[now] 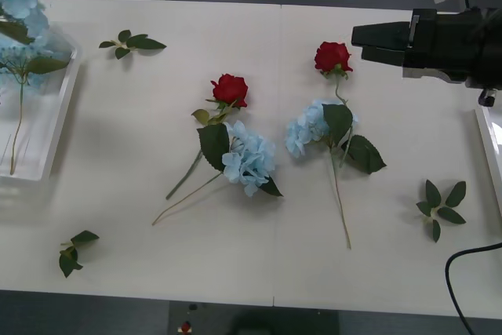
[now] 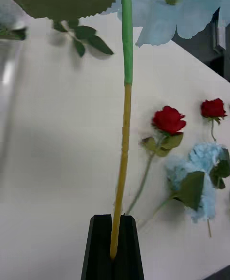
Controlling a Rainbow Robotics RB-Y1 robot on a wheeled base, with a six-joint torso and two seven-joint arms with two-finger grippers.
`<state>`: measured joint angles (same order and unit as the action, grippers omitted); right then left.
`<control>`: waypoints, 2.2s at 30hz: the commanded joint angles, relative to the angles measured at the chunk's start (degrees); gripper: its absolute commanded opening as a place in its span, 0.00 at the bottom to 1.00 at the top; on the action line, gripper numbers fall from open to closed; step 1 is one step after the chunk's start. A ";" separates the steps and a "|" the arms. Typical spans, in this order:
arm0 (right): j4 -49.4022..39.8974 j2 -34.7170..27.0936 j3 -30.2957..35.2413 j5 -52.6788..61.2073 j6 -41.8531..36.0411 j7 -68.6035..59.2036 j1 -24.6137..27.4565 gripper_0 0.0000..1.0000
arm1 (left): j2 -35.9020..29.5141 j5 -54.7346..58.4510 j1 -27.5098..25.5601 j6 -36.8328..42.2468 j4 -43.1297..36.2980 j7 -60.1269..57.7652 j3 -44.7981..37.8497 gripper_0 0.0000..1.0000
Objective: Put the red flowers into the right box and the blue flowers into the left box
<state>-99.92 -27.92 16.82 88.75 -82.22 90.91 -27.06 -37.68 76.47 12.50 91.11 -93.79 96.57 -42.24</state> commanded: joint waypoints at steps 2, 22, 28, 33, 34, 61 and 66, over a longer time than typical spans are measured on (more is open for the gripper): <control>-0.89 -1.88 0.40 -7.54 -0.40 -8.20 -0.88 1.00 | -2.22 -4.31 -0.46 -2.69 4.23 7.14 -3.64 0.00; 11.06 -2.31 -5.40 -42.61 -6.20 -25.08 -12.49 1.00 | -2.75 -23.47 -3.10 -22.82 10.91 7.05 1.46 0.00; 15.11 -2.31 -10.41 -48.41 -3.04 -23.14 -15.12 1.00 | -2.75 -23.82 -3.10 -24.58 11.26 7.14 1.81 0.34; 20.47 -2.23 -14.45 -51.75 2.24 -18.92 -16.53 1.00 | -2.75 -23.38 -3.10 -24.75 11.26 7.14 1.99 0.79; 21.79 -2.23 -14.98 -51.92 3.38 -17.96 -16.70 1.00 | -2.84 -23.12 -3.10 -24.84 11.26 7.05 1.99 0.83; 42.27 7.00 -22.97 -63.44 22.36 -12.51 -21.71 1.00 | -8.90 -18.55 8.76 -20.53 -0.43 -9.56 22.90 1.00; 42.27 8.23 -22.97 -64.58 22.36 -12.51 -21.71 1.00 | -6.00 -24.00 13.51 -20.88 -0.43 -11.93 30.11 1.00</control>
<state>-56.63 -19.99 -6.83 24.70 -60.15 75.96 -46.13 -45.25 54.35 23.35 71.08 -93.19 88.55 -13.14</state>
